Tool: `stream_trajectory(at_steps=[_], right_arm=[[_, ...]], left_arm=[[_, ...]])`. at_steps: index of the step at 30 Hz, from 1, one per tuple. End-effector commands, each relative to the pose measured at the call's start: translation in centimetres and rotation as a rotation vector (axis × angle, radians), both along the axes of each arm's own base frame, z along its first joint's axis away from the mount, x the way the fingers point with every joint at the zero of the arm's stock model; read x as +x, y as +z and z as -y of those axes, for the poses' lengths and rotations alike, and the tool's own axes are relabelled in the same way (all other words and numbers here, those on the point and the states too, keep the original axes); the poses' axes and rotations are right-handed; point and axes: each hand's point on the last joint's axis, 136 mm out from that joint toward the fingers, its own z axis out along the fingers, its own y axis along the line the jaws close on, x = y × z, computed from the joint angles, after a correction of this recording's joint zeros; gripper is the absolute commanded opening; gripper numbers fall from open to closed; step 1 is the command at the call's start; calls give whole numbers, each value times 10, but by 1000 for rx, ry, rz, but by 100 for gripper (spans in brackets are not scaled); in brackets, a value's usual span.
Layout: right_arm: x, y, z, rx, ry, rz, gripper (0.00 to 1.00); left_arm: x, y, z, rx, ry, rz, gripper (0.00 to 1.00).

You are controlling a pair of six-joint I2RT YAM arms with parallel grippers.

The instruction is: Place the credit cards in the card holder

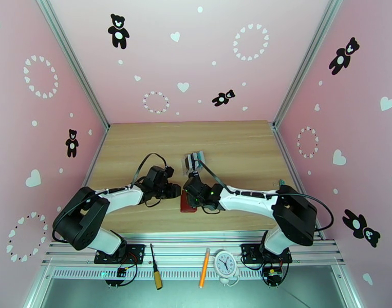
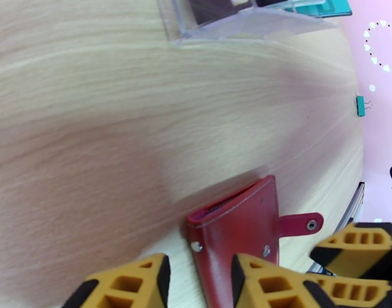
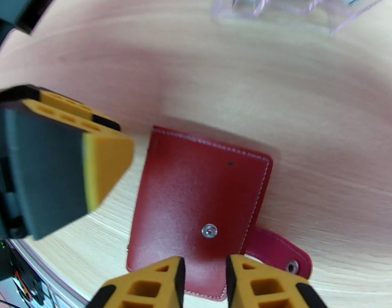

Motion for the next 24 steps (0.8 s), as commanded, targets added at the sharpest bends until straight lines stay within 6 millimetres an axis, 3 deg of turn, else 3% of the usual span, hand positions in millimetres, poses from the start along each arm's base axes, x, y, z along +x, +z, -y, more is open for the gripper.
stream_trajectory(at_steps=[1, 10, 24], right_arm=[[-2, -11, -2, 32, -10, -34, 36], [-4, -25, 5, 80, -34, -81, 44], [0, -32, 9, 106, -58, -115, 45]], left_arm=[[-6, 5, -2, 12, -15, 30, 37], [-25, 0, 12, 27, -91, 21, 30], [-24, -9, 5, 86, -80, 4, 26]])
